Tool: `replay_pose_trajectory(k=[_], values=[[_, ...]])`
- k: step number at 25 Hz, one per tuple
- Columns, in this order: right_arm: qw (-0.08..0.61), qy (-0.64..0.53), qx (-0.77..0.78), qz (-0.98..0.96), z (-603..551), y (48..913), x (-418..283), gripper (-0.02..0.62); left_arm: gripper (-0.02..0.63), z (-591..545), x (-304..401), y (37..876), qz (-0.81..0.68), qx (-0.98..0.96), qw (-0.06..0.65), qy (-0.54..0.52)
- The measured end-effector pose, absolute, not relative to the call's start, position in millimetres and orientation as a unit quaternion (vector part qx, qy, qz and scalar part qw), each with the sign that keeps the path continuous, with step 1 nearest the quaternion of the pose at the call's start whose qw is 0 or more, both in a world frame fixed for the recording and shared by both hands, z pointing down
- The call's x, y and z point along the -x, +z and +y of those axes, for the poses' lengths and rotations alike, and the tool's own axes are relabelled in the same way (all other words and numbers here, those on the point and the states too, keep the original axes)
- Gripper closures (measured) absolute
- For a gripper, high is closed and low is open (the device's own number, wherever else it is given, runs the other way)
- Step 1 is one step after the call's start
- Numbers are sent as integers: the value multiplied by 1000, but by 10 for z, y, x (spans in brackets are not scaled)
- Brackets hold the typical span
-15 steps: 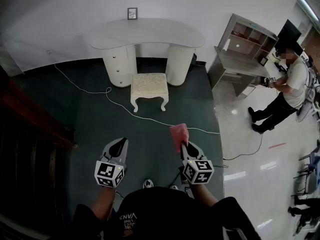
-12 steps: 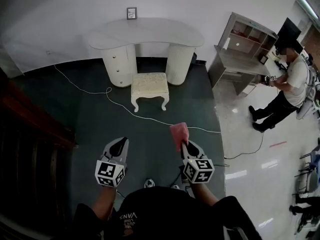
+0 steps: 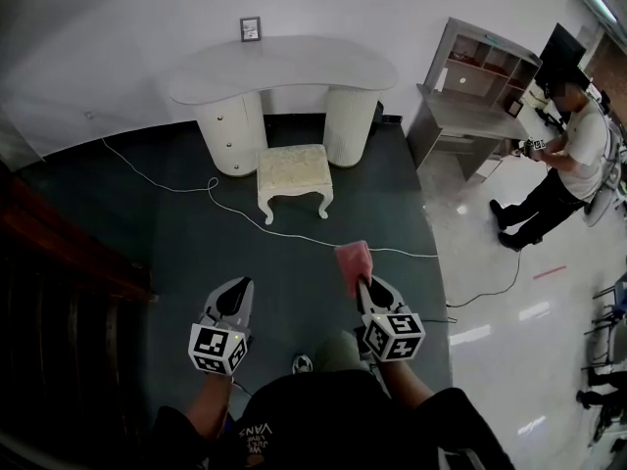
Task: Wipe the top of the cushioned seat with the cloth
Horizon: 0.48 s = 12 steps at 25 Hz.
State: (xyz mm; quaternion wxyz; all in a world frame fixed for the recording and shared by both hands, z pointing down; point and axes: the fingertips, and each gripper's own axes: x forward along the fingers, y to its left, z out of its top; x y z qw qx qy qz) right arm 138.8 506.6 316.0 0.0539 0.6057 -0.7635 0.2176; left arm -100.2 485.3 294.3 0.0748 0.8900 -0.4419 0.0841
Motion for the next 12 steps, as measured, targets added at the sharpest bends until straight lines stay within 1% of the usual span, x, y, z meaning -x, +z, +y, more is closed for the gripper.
replay_pose_trajectory(k=[6, 12], values=[[52, 223, -600, -767, 4830, 3189, -1438, 560, 586, 4685, 936, 3064, -447, -886, 92, 82], [64, 241, -586, -771, 4341, 3372, -1568, 560, 586, 4210, 805, 3152, -458, -879, 98, 93]])
